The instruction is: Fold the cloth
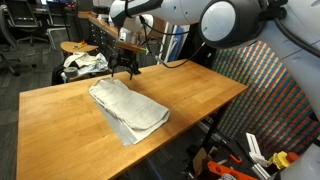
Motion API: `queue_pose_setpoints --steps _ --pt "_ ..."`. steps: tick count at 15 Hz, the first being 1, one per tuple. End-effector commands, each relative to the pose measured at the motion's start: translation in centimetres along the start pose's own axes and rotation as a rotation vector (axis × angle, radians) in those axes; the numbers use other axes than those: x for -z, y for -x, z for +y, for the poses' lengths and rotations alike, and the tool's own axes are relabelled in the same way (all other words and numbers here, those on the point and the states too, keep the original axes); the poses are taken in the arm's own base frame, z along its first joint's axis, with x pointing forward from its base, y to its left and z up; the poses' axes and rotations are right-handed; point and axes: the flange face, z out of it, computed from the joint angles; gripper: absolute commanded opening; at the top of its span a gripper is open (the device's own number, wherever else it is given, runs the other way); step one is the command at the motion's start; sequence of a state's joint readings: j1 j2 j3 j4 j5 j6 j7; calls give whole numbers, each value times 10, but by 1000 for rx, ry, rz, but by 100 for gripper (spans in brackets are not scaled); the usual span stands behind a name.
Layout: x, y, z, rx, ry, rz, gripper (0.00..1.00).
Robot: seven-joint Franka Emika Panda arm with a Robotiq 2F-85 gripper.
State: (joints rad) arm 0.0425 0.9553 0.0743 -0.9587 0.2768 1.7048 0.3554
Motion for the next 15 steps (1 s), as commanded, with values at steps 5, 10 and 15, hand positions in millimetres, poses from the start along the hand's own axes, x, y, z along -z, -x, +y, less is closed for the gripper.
queue_pose_setpoints --steps 5,10,15 --pt "-30 -23 4 88 33 105 100" --pt "-43 -45 12 76 45 257 100" --pt "-40 -59 22 68 96 378 100"
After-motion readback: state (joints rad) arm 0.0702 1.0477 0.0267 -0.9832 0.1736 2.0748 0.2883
